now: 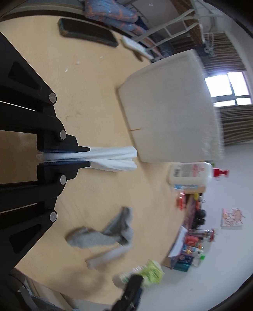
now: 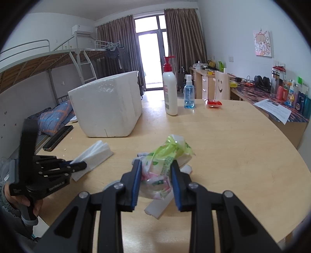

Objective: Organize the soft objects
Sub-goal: 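Carry the tissue and snack packet toward the white foam box with both tools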

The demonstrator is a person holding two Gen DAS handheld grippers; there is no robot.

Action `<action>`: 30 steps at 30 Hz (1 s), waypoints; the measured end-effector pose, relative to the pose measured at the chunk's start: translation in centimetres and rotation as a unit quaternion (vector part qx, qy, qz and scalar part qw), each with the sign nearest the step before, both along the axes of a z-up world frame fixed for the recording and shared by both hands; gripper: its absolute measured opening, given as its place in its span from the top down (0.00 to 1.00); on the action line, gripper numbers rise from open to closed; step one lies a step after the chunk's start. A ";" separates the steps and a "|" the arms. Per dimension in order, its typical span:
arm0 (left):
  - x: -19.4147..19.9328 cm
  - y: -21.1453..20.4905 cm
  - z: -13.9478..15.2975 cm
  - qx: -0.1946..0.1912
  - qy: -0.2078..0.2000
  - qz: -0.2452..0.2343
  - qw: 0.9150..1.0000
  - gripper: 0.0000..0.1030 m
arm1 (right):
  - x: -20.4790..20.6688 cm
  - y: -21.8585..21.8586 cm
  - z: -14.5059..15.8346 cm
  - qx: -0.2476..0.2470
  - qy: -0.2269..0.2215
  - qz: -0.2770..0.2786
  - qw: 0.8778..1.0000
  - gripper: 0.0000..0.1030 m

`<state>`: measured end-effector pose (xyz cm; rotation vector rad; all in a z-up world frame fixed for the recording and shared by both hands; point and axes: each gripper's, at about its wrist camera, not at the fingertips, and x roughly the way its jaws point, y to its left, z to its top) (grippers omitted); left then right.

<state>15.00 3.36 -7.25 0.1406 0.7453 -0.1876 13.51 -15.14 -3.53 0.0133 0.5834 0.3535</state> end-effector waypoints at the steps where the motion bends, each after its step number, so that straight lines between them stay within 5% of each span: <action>1: -0.2 0.0 0.6 -0.001 -0.008 -0.002 1.000 0.93 | 0.0 0.0 0.1 0.002 -0.002 0.000 1.000 0.68; 21: -3.9 2.1 7.7 -0.022 -0.121 0.029 0.992 0.93 | -0.3 3.7 3.5 0.000 -0.060 0.064 0.996 0.68; 30: -6.1 4.2 9.6 -0.047 -0.175 0.076 0.981 0.93 | -0.6 6.4 4.8 0.003 -0.082 0.099 0.992 0.68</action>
